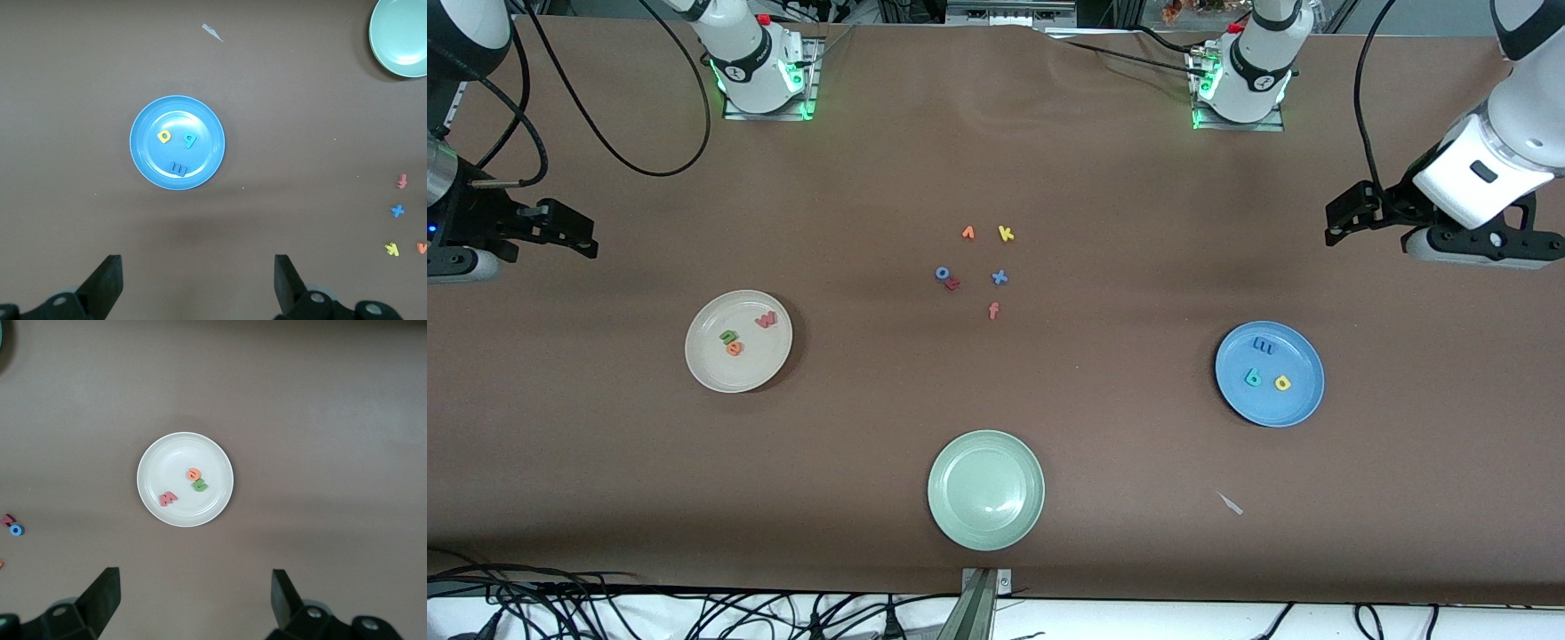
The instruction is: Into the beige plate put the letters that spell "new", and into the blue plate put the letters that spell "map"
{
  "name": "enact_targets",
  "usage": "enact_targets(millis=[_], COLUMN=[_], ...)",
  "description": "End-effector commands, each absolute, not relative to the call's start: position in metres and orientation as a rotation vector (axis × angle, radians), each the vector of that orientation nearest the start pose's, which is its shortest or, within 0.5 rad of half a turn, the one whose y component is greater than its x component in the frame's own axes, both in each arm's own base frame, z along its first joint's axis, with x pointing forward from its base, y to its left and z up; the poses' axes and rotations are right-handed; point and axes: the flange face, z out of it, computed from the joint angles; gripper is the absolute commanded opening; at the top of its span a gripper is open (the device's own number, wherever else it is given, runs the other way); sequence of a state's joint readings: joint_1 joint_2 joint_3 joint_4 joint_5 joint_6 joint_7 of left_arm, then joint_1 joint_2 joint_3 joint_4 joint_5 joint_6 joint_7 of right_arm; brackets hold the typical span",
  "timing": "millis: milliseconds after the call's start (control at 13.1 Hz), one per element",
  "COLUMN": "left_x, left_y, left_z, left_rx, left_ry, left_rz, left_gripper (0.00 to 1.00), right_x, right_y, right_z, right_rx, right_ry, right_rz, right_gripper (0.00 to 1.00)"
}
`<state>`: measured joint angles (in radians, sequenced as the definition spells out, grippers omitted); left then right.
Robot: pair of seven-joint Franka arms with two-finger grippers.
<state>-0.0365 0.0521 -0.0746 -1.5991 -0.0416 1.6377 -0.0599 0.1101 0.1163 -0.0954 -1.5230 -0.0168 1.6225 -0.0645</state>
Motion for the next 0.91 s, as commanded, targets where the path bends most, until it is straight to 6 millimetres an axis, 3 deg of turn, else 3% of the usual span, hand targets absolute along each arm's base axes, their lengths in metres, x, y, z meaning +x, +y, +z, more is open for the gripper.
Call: enact_targets(millis=[0, 838], left_x=[0.583, 0.591], left_y=[-0.067, -0.070], left_z=[0.592, 0.578], left_rx=[-3.215, -3.144], left_ry=[0.063, 0.089], left_rz=[0.034, 0.058], left_gripper=[1.00, 1.00], right_x=[0.596, 0.596], right_y=[0.013, 0.016], right_z=[0.590, 0.591], right_rx=[-3.168, -3.165], right_ry=[-0.143, -0.148], right_rz=[0.025, 0.022], right_gripper=[1.00, 1.00])
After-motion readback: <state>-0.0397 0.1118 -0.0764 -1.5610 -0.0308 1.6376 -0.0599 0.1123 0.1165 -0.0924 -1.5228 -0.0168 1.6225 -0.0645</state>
